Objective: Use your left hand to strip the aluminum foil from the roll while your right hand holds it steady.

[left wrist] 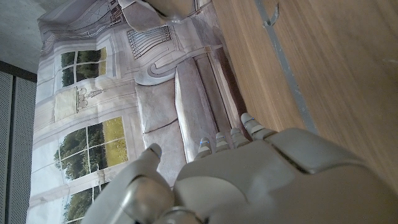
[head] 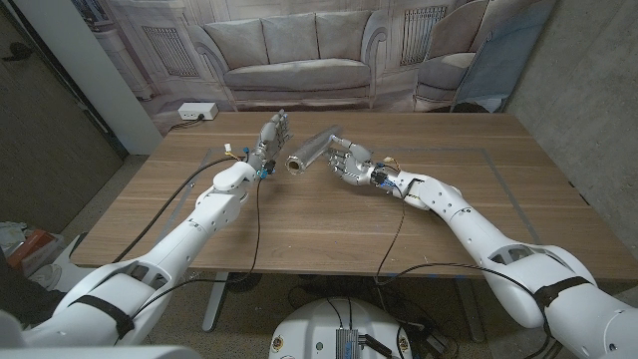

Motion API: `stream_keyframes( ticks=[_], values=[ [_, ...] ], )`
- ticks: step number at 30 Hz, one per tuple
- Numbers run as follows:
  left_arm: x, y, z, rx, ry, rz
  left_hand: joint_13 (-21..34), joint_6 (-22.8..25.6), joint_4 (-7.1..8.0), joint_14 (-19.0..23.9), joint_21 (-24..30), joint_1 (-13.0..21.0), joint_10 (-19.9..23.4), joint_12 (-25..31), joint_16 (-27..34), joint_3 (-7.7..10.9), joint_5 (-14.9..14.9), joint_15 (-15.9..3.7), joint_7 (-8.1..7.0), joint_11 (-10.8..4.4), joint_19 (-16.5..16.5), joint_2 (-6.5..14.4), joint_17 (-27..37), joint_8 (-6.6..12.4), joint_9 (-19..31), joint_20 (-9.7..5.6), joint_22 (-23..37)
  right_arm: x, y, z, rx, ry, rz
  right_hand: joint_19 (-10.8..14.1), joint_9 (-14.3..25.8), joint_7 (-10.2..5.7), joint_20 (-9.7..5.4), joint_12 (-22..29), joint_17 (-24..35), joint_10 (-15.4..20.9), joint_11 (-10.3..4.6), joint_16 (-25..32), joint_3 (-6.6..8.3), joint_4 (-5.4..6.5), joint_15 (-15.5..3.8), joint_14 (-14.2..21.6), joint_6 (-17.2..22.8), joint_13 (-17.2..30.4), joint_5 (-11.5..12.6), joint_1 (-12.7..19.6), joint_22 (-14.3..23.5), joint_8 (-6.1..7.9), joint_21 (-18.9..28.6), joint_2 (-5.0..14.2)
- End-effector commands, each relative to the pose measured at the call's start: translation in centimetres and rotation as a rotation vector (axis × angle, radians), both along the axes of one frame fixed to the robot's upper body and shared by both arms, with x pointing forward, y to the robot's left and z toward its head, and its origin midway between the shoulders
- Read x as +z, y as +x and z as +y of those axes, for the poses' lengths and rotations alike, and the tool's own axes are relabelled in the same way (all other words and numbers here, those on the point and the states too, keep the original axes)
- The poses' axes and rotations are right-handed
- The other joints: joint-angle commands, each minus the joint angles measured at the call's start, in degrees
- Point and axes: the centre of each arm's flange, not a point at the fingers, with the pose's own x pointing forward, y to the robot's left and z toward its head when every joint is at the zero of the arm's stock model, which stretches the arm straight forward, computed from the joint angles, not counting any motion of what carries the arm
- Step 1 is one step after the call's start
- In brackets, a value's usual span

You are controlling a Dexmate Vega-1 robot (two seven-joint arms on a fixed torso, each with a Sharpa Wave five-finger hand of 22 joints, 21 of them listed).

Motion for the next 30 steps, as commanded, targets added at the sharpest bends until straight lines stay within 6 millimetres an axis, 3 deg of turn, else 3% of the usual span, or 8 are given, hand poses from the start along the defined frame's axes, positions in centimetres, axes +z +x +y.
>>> stream_keyframes(
  ticks=[1,2,4,8,20,24,30],
  values=[
    [0.3,-0.1,-0.2,0.002,0.005,-0.004,0.3,-0.3,0.02,-0.6,-0.1,0.1,-0.4,-0.1,0.2,-0.28,0.0,-0.22,0.06,0.14,0.2,1.9,0.1,-0.25,0.1,0.08,0.2,-0.8,-0.2,0.4,0.027,0.083,0.06,1.8,22.3,1.36,-3.66,-0.9,-1.1,0.4,2.88,0.3,11.93,14.44,0.85,0.5,-2.0,0.3,-1.0,-8.7,-0.3,1.39,-1.8,0.4],
    [0.2,-0.1,-0.2,-0.001,0.003,-0.003,0.3,-0.3,0.02,-0.6,-0.1,0.1,-0.4,-0.1,0.2,-0.28,0.0,-0.23,0.09,0.21,0.2,1.9,0.1,-0.25,0.1,0.14,0.2,-0.8,-0.2,0.4,0.034,0.084,0.062,1.8,20.9,1.61,-3.74,-1.3,-1.5,-0.3,3.35,0.1,10.77,14.22,2.3,-0.4,-2.7,0.5,-1.1,-12.9,-0.4,-0.03,-2.6,-0.23],
    [0.3,-0.2,-0.2,0.006,0.007,-0.004,0.3,-0.3,0.02,-0.6,-0.1,0.1,-0.4,-0.1,0.2,-0.29,-0.1,-0.27,0.06,0.14,0.2,1.9,0.1,-0.25,0.1,0.09,0.2,-0.9,-0.3,0.4,0.033,0.071,0.067,2.8,18.9,2.47,-3.58,-1.5,-2.1,0.0,4.55,0.4,8.84,13.79,3.11,-0.4,-3.1,0.8,-1.1,-18.1,-0.3,-1.89,-3.0,-1.8],
    [0.3,-0.2,-0.3,0.001,0.008,-0.005,0.3,-0.3,0.01,-0.6,-0.1,0.1,-0.4,-0.1,0.2,-0.3,-0.1,-0.22,0.01,0.14,0.2,1.8,0.1,-0.24,0.1,0.08,0.2,-0.9,-0.4,0.2,0.032,0.076,0.062,3.9,17.2,3.47,-3.73,-1.9,-2.6,-0.2,5.4,0.3,7.72,13.48,4.17,-0.8,-3.1,0.9,-1.0,-21.9,-0.3,-3.28,-3.3,-2.45],
    [0.4,-0.4,-0.6,-0.007,0.014,-0.009,0.3,-0.3,-0.01,-0.6,-0.2,0.1,-0.4,-0.1,0.2,-0.35,-0.1,-0.24,0.01,0.17,0.2,1.8,0.1,-0.24,0.1,0.14,0.2,-0.7,-0.9,-0.3,-0.003,0.048,0.006,4.8,13.6,4.32,-2.92,-3.2,-3.7,-0.9,6.75,-0.2,5.12,12.7,5.98,-2.2,-2.3,0.5,-1.0,-28.6,-0.3,-5.9,-4.0,-5.16],
    [0.4,-0.5,-0.8,-0.007,0.013,-0.012,0.3,-0.3,-0.02,-0.6,-0.2,0.1,-0.5,-0.1,0.2,-0.36,-0.1,-0.21,0.06,0.3,0.2,1.8,0.1,-0.24,0.1,0.18,0.2,-0.5,-1.1,-0.4,-0.018,0.034,-0.009,4.1,12.5,4.18,-2.42,-3.9,-4.0,-1.4,7.01,-0.4,4.74,11.95,6.27,-3.0,-2.9,0.2,-1.1,-29.4,-0.2,-7.01,-4.4,-6.17],
    [0.4,-0.6,-0.7,-0.006,0.016,-0.012,0.3,-0.3,-0.03,-0.6,-0.3,0.1,-0.5,-0.1,0.2,-0.37,-0.1,-0.3,-0.03,0.14,0.3,1.8,0.1,-0.24,0.1,0.15,0.2,-0.5,-1.4,-0.6,-0.036,0.023,-0.01,3.4,11.4,4.61,-1.4,-4.4,-4.4,-1.5,7.42,-0.6,4.27,11.46,7.22,-3.9,-1.9,-0.3,-1.1,-30.3,-0.2,-7.49,-4.7,-7.38]
  ],
)
